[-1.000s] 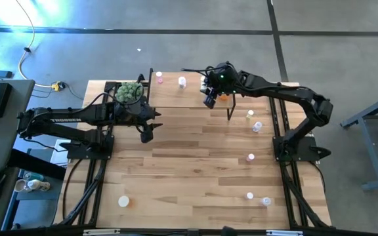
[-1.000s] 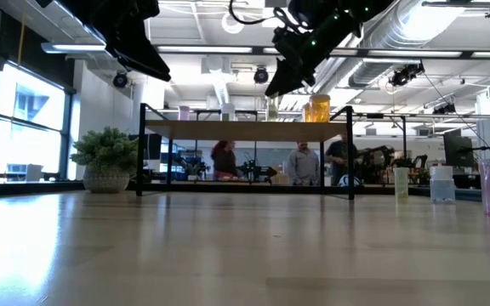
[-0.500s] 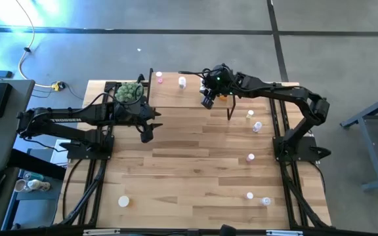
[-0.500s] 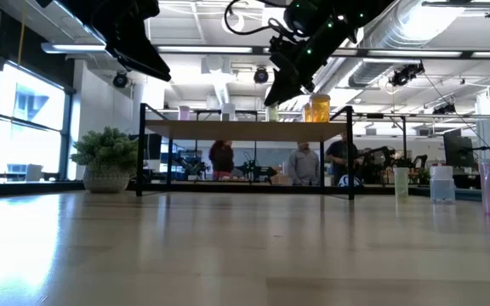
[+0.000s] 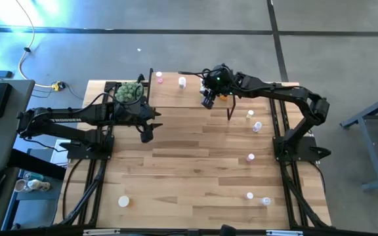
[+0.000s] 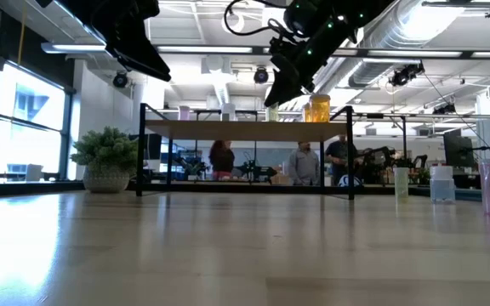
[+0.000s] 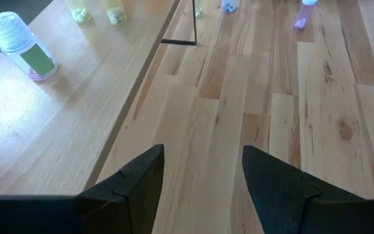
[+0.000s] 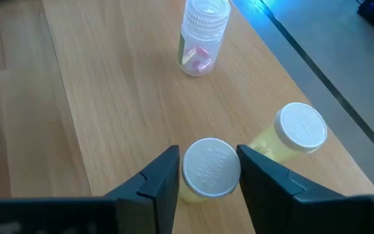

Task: Pick and place medicine bottles onto shelf by color
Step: Put the bottom yellow pill bottle on the shelf aligned with the other yellow pill bottle, then put the top transparent pill bottle on the shelf aligned with the other transparent pill bottle

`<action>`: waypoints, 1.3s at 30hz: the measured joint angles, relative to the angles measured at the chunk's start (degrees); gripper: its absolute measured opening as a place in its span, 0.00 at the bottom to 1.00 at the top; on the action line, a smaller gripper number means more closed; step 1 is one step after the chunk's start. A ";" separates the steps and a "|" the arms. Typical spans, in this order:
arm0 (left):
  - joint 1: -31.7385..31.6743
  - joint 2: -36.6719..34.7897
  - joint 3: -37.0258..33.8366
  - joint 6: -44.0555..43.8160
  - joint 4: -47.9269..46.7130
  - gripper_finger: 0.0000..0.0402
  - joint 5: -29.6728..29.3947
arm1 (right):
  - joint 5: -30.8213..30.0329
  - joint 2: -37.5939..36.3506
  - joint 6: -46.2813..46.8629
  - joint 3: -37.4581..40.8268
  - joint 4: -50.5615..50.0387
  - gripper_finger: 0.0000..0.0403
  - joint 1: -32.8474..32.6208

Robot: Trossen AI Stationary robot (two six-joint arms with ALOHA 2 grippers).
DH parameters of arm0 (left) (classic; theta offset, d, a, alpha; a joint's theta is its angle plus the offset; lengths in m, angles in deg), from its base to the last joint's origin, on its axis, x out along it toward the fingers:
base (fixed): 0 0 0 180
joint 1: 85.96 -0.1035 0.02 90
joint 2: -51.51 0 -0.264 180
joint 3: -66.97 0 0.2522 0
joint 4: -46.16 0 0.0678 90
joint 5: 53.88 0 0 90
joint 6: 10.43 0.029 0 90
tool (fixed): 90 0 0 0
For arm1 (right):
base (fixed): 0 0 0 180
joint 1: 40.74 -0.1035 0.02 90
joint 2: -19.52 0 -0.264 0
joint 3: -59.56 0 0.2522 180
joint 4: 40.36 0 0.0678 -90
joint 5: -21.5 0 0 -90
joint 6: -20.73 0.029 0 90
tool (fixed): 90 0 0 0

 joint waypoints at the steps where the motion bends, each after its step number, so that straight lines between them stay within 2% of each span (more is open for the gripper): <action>1: 0.00 0.00 0.00 -0.02 0.00 0.50 0.00 | -0.02 0.02 -0.16 0.00 0.00 0.38 0.00; 8: 0.00 0.00 0.00 -0.01 0.00 0.50 0.00 | -0.04 -0.02 -0.52 0.00 1.07 0.44 0.00; 21: 0.00 0.00 0.00 0.00 0.00 0.50 -0.02 | -0.04 -5.88 -0.36 0.00 0.11 0.44 0.02; 35: 0.00 0.00 0.00 0.00 -0.06 0.50 -0.04 | 0.05 -14.43 5.24 0.00 -20.02 0.44 -5.52; 39: 0.00 0.00 0.00 0.00 -0.05 0.50 -0.04 | -3.33 -16.21 8.05 0.00 -26.54 0.44 -8.36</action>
